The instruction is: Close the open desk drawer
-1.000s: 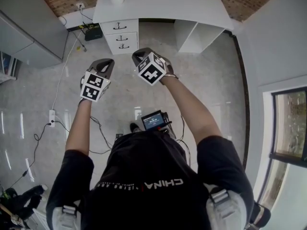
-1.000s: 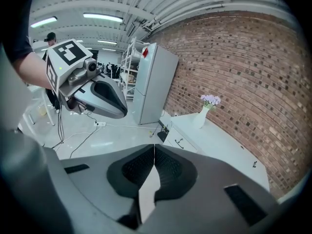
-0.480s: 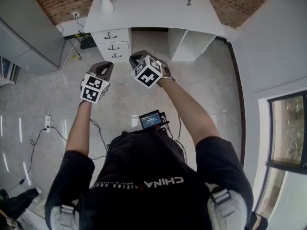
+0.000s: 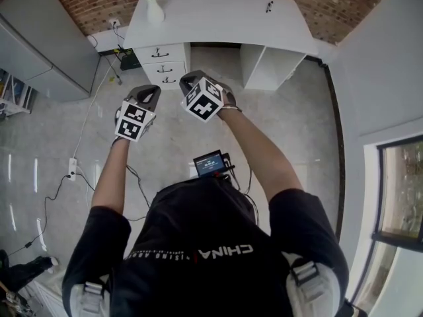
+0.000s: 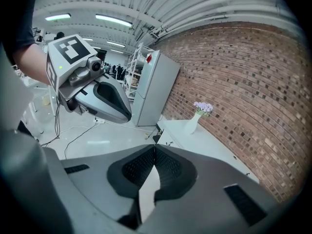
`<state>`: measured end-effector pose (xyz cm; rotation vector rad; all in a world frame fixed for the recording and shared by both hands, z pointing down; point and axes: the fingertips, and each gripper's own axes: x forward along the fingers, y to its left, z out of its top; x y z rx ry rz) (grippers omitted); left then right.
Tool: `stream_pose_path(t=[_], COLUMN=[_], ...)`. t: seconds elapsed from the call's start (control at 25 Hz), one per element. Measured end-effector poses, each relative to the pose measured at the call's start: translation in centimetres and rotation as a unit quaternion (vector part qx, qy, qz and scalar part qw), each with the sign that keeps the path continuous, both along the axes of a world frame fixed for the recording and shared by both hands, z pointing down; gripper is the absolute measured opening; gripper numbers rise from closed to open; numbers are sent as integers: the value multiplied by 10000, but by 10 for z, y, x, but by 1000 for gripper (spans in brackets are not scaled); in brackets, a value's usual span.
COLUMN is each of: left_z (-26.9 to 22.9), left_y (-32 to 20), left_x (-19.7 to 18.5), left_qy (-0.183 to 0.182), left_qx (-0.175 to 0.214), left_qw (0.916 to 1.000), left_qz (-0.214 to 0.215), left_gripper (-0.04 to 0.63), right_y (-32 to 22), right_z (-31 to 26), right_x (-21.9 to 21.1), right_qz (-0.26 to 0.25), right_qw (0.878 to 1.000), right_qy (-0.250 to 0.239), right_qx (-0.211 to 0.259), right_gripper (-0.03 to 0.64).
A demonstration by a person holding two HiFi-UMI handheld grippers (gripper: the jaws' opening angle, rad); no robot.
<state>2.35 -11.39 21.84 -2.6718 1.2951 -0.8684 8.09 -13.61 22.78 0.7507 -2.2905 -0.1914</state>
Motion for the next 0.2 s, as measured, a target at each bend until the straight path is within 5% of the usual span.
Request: stream_pose_path(t=[0.2], left_z=[2], left_y=[4], left_x=[7], left_qy=[132], left_qx=[-55], left_qw=[9999], left_qz=[11], left_gripper=[12], right_y=[4], right_z=[2], right_x=[1], right_qz=[-18], right_qw=[10000], right_qy=[48], right_qx=[51], right_gripper=[15])
